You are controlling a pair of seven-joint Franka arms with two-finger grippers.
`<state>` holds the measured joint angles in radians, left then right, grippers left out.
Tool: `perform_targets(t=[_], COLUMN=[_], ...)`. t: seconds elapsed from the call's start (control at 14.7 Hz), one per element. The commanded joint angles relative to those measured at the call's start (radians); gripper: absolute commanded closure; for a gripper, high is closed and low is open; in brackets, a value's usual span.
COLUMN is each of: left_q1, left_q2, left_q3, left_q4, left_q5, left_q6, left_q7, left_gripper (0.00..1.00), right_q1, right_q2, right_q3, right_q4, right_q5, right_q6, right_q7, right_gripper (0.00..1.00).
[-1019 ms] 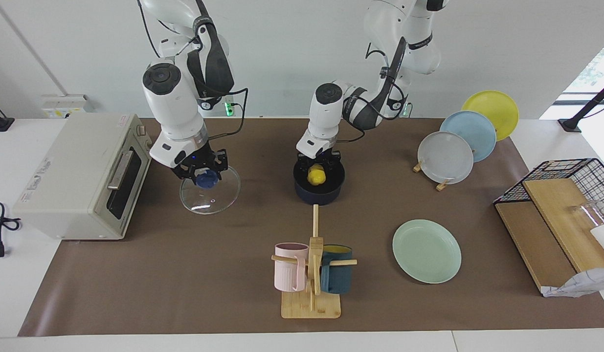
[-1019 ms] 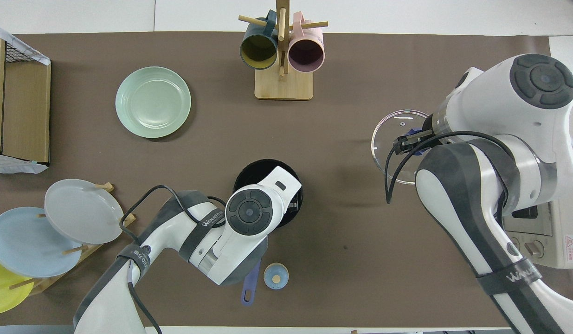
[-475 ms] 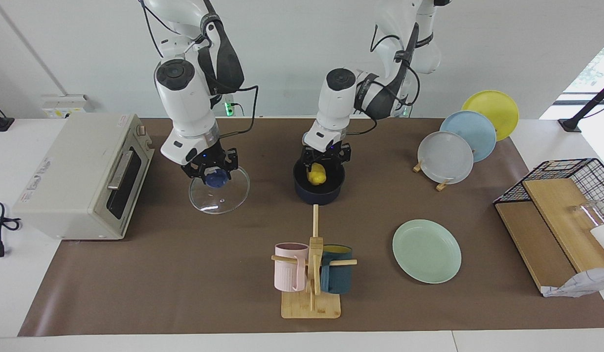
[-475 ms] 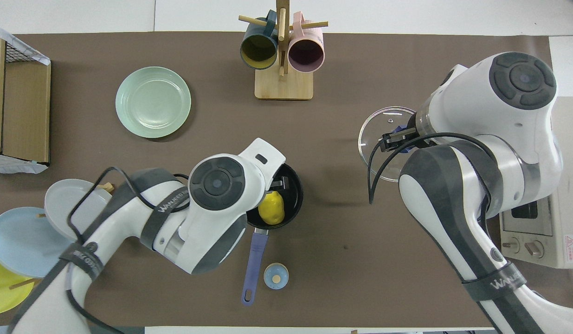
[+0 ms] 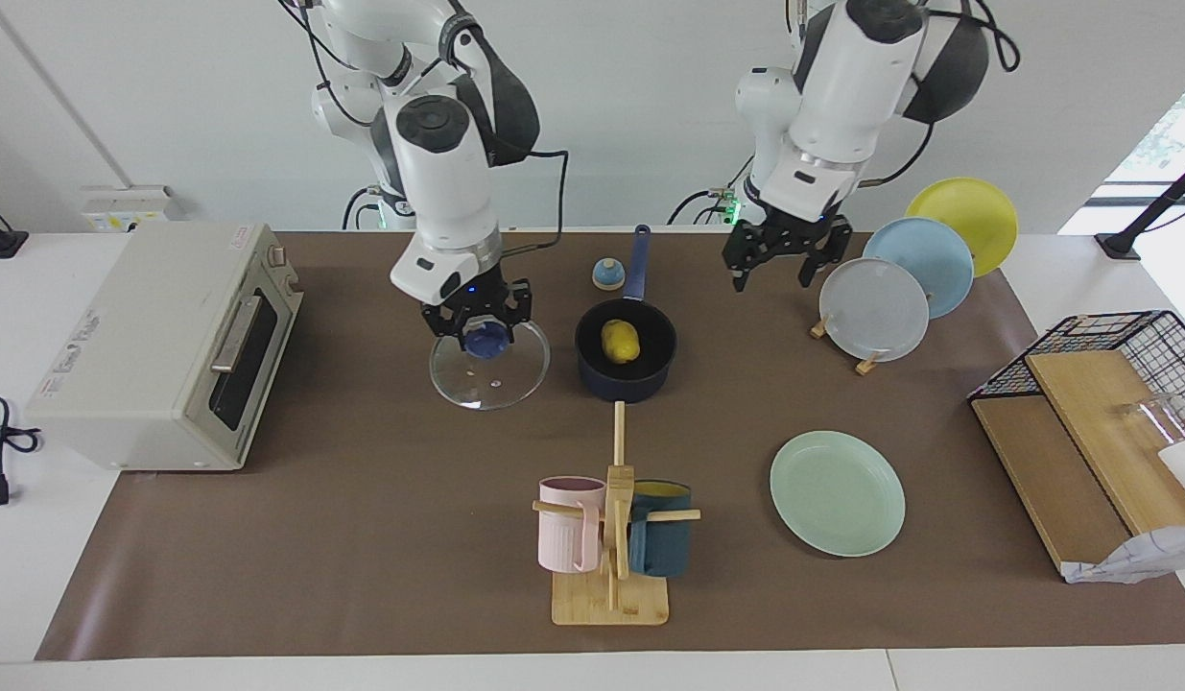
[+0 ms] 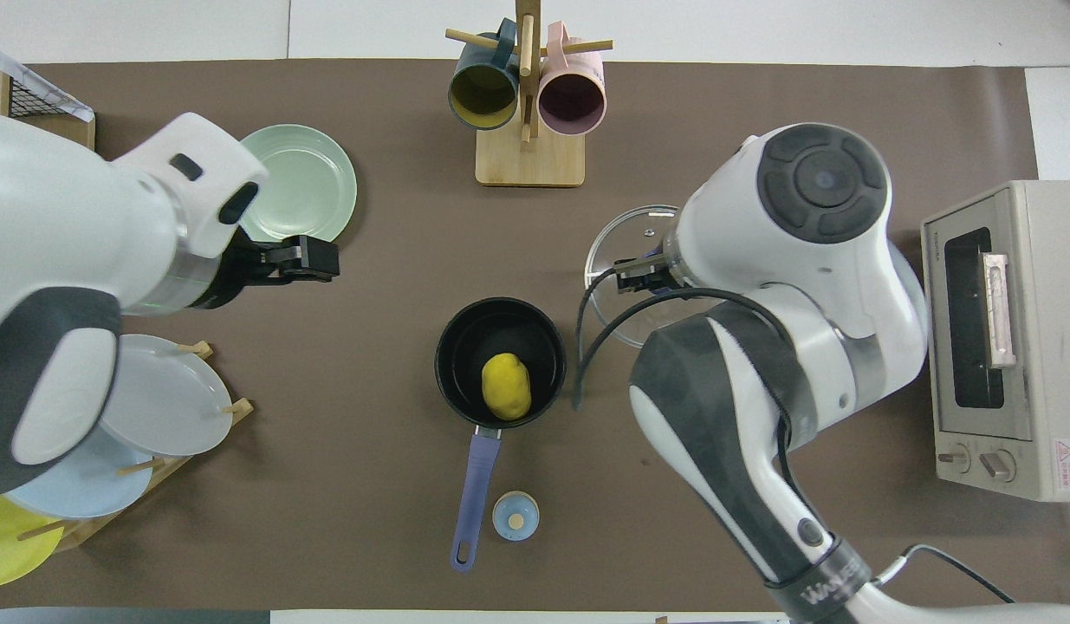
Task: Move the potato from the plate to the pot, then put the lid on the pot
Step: 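Withdraw the left gripper while the right gripper carries the lid toward the saucepan, then lower the glass lid onto the saucepan with the right gripper and release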
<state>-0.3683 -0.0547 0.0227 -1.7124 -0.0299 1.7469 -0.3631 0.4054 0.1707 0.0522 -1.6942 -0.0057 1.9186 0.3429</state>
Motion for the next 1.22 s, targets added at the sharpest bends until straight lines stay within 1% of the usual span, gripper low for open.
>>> perform_targets(t=[0.0,0.14,0.27,0.41,0.61,0.82,1.02,1.15], left_q1=[0.132,0.213,0.265,0.287,0.301,0.305,0.293,0.289], left_q2=[-0.002,-0.004,-0.020,-0.039,-0.051,-0.045,-0.005,0.003], left_q3=[-0.012,-0.010,-0.009,-0.009,-0.015,-0.015,-0.013,-0.013], left_q4=[0.060,0.080,0.089,0.091,0.105,0.102,0.103,0.103], left_q5=[-0.004,0.007,0.037,0.042,0.051,0.044,0.018,0.010], left_q6=[-0.110,-0.153,-0.184,-0.225,-0.305,-0.294,-0.267,-0.236], left_q7=[0.189,0.318,0.396,0.411,0.409,0.411,0.400,0.398], left_gripper=[0.00,0.00,0.00,0.00,0.00,0.00,0.00,0.00], right_q1=[0.065,0.119,0.160,0.199,0.263,0.279,0.279,0.282], right_q2=[0.087,0.096,0.127,0.162,0.203,0.208,0.208,0.205], right_q3=[0.003,0.005,0.005,0.005,0.005,0.005,0.005,0.005], right_q4=[0.169,0.159,0.159,0.163,0.165,0.160,0.146,0.117], right_q5=[-0.017,-0.013,-0.025,-0.040,-0.076,-0.074,-0.066,-0.065], right_q6=[-0.075,-0.056,-0.041,-0.017,0.010,0.019,0.023,0.048], right_q7=[0.152,0.166,0.211,0.231,0.313,0.326,0.341,0.352], right_gripper=[1.00,1.00,1.00,1.00,1.00,1.00,1.00,1.00])
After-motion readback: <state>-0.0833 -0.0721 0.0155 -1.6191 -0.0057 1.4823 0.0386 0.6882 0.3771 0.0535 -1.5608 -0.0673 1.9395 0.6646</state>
